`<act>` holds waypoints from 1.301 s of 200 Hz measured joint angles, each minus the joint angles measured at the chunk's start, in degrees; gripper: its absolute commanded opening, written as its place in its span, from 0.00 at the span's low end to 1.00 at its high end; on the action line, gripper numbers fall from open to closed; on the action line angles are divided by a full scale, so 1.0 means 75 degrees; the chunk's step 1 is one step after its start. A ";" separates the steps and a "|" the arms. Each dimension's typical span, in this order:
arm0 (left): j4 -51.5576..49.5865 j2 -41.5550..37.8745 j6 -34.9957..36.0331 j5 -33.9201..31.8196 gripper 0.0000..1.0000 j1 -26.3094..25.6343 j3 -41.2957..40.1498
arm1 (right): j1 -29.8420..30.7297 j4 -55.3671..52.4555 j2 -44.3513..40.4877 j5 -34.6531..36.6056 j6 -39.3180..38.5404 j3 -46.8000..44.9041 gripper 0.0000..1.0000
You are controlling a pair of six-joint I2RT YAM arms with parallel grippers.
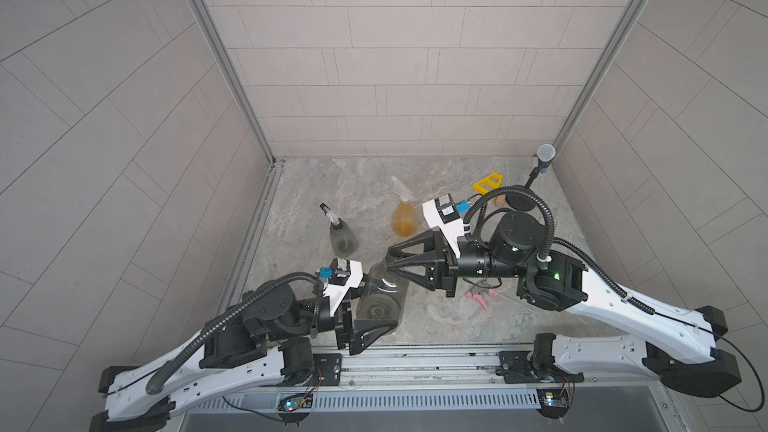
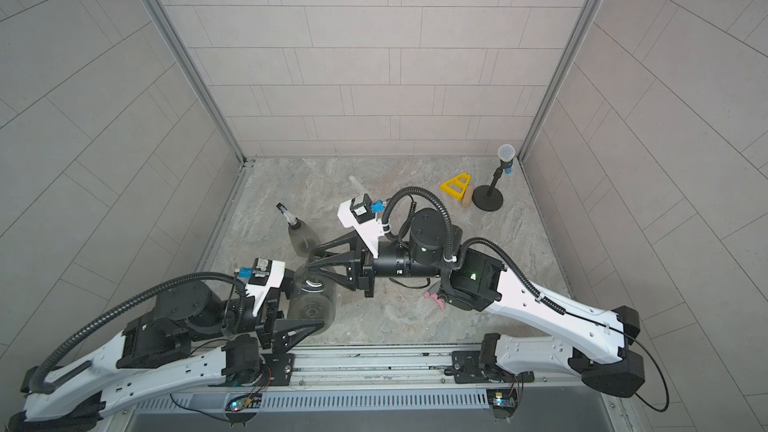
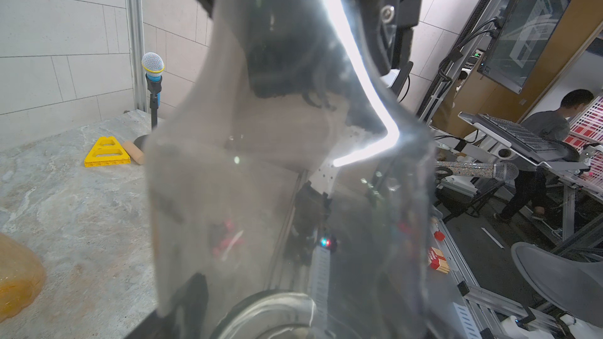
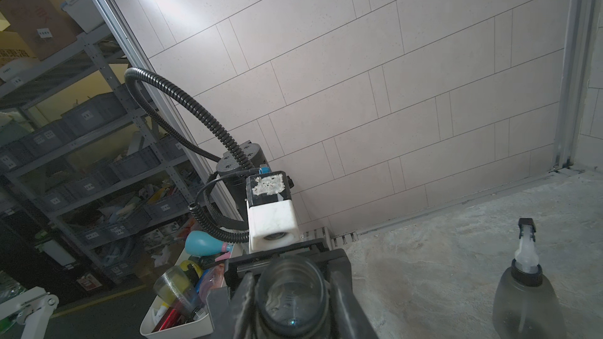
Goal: Attach spray nozzles to spray bottles
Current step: Pick up the spray bottle from the center of the board, then adjust the spray nozzle at the center of the board.
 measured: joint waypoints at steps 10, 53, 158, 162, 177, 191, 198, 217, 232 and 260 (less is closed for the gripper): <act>0.0006 0.0003 0.0044 0.0000 0.48 0.0000 0.0003 | 0.0000 -0.0044 -0.0015 0.0038 0.0009 0.0000 0.52; -0.0172 0.0009 0.0082 -0.0090 0.28 0.0000 0.0006 | 0.0012 -0.0114 -0.0268 0.0277 -0.0064 0.0082 0.68; -0.0941 -0.0210 0.0618 -0.0720 0.00 0.0003 0.0294 | -0.1883 -0.4077 -0.1996 0.4130 0.0490 -0.0804 0.72; -0.0991 -0.0227 0.0635 -0.0775 0.00 0.0003 0.0315 | -0.1953 -0.4191 -0.2025 0.4173 0.0586 -0.1008 0.72; -0.1102 -0.0294 0.0717 -0.0906 0.00 0.0003 0.0332 | -0.2232 -0.4535 -0.2040 0.4284 0.0997 -0.1958 0.72; -0.1207 -0.0338 0.0781 -0.0982 0.00 0.0003 0.0335 | -0.2363 -0.4677 -0.1888 0.4389 0.1346 -0.2815 0.74; -0.1244 -0.0353 0.0813 -0.1017 0.00 0.0003 0.0335 | -0.2407 -0.4715 -0.1751 0.4438 0.1510 -0.3238 0.74; -0.1364 -0.0396 0.0851 -0.1023 0.00 0.0003 0.0335 | -0.2611 -0.4724 -0.1533 0.4529 0.1912 -0.4223 0.74; -0.1425 -0.0440 0.0866 -0.1020 0.00 0.0003 0.0335 | -0.2940 -0.4625 -0.1472 0.4613 0.2192 -0.4809 0.74; -0.1501 -0.0565 0.0877 -0.0988 0.00 0.0003 0.0335 | -0.3649 -0.4383 -0.1521 0.4925 0.2396 -0.5613 0.74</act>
